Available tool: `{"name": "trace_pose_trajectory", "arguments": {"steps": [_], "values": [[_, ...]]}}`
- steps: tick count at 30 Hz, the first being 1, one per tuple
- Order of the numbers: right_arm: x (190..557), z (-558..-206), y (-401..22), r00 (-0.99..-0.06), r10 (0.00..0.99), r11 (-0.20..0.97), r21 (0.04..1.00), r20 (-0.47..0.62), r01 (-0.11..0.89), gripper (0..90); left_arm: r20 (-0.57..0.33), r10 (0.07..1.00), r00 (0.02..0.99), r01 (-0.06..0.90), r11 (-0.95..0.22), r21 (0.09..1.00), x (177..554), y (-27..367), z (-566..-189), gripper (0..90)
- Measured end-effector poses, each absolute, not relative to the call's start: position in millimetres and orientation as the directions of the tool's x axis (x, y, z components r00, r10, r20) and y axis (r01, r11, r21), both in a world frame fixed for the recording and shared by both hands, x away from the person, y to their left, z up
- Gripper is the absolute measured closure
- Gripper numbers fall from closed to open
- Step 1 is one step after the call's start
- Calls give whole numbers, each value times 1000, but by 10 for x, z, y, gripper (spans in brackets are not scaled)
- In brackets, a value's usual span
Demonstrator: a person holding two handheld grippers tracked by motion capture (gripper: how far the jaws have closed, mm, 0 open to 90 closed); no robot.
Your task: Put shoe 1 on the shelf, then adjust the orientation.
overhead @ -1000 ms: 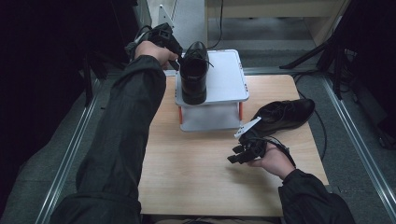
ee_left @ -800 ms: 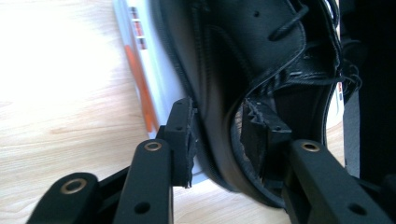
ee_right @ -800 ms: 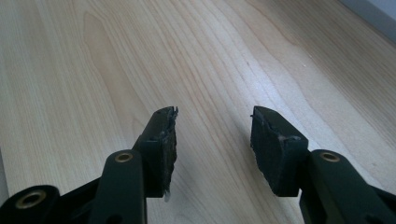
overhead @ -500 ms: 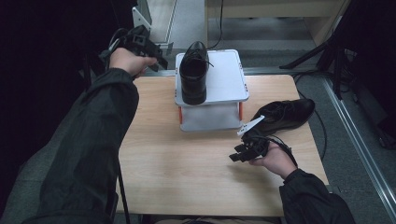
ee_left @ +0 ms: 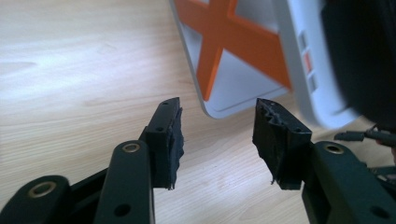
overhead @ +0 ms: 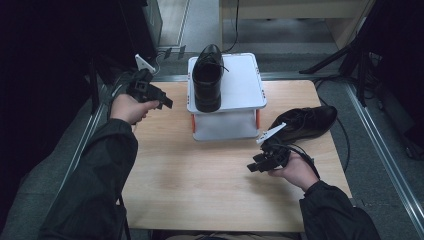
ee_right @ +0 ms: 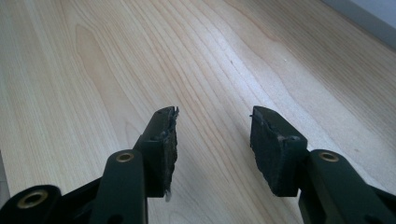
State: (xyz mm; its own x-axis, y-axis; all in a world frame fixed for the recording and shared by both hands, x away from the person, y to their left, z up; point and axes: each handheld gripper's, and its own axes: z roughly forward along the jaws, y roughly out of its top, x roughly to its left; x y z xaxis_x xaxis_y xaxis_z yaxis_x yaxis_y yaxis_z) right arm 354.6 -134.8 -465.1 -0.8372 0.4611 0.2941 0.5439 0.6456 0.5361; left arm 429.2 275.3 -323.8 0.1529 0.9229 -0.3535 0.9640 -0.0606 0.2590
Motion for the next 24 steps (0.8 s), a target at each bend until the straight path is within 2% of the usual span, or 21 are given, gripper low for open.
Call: {"name": "trace_pose_trajectory", "arguments": {"steps": [8,13,17,24], "values": [[3579,-4654,-1393,-830,478,642,531,287,553,510,-367,911,190,961,-96,260,4022,2700,-3702,473],[3607,-4649,-1449,-814,490,624,527,311,577,546,-382,901,207,958,-109,264,3852,2665,-3862,453],[3616,-4645,-1478,-813,501,628,522,297,577,545,-375,899,228,955,-132,265,3749,2641,-3995,450],[3630,-4649,-1526,-811,511,631,516,285,579,554,-418,882,219,960,-119,252,3626,2641,-4250,450]]}}
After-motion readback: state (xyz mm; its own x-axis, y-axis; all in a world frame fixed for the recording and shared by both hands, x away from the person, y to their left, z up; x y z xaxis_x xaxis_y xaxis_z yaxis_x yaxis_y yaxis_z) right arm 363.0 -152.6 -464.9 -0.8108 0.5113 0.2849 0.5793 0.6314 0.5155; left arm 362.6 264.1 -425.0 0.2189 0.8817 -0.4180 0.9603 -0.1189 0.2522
